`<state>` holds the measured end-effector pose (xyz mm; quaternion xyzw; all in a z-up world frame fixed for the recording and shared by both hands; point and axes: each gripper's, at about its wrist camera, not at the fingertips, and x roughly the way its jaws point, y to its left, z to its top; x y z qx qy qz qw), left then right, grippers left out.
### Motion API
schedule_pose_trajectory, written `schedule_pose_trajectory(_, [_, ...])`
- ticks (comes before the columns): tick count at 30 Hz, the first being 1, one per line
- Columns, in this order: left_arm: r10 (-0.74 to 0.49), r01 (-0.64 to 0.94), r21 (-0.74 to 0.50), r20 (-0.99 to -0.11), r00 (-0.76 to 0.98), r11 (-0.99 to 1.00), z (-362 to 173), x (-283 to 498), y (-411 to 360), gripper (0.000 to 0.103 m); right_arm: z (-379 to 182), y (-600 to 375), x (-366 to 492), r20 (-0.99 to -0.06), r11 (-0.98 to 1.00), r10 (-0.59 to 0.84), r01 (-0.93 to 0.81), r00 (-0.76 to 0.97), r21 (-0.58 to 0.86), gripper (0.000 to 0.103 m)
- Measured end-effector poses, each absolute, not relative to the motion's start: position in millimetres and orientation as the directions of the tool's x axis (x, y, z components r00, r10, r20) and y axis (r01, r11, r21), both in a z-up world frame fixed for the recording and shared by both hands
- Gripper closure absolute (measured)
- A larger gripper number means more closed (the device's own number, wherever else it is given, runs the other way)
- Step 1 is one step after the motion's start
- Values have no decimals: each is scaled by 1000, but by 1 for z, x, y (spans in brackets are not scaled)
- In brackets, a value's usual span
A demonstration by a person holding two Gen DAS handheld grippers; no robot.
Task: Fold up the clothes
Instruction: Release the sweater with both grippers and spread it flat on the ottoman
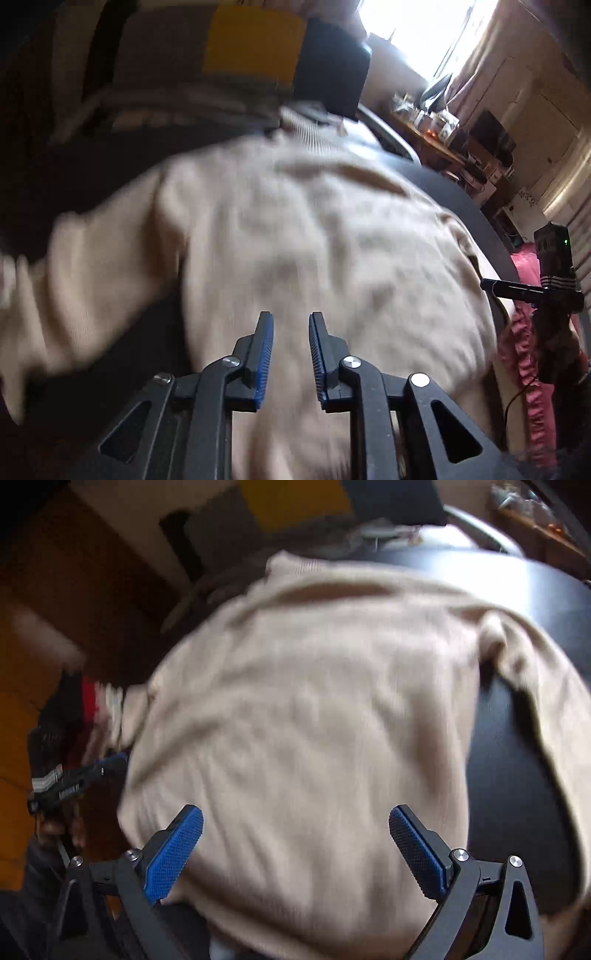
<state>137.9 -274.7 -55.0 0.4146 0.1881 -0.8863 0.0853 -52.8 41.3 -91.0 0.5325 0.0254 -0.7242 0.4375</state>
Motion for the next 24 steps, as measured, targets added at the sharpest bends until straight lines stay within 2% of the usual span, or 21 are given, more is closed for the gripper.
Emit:
schedule_pose_trajectory(4, [12,244,-226,-757,-654,-943,-41,71,-300,76,-88,-2,-97,-775,-622,-627,649,-77,438,1])
schedule_pose_trajectory(7, [84,219,-288,-760,-644,-932,-41,12,-341,74,-96,-35,-132,-785,-612,-616,669,-68,423,1])
schedule_pose_trajectory(11, [230,193,-452,-722,-652,-871,-48,-64,-397,70,-107,-62,-193,-783,-595,-620,674,-39,438,1])
schedule_pose_trajectory(12, [245,184,-466,-714,-656,-865,-51,-86,-407,66,-108,-67,-209,-777,-593,-628,671,-41,444,1])
schedule_pose_trajectory(17, [294,184,-526,-695,-656,-830,-68,-176,-443,62,-112,-88,-267,-751,-574,-659,679,-51,457,1])
schedule_pose_trajectory(20, [362,178,-579,-691,-626,-796,-85,-221,-455,57,-118,-92,-280,-731,-556,-680,688,-54,466,0])
schedule_pose_trajectory(24, [436,164,-612,-702,-563,-774,-109,-264,-455,56,-109,-92,-288,-694,-517,-715,731,-83,445,0])
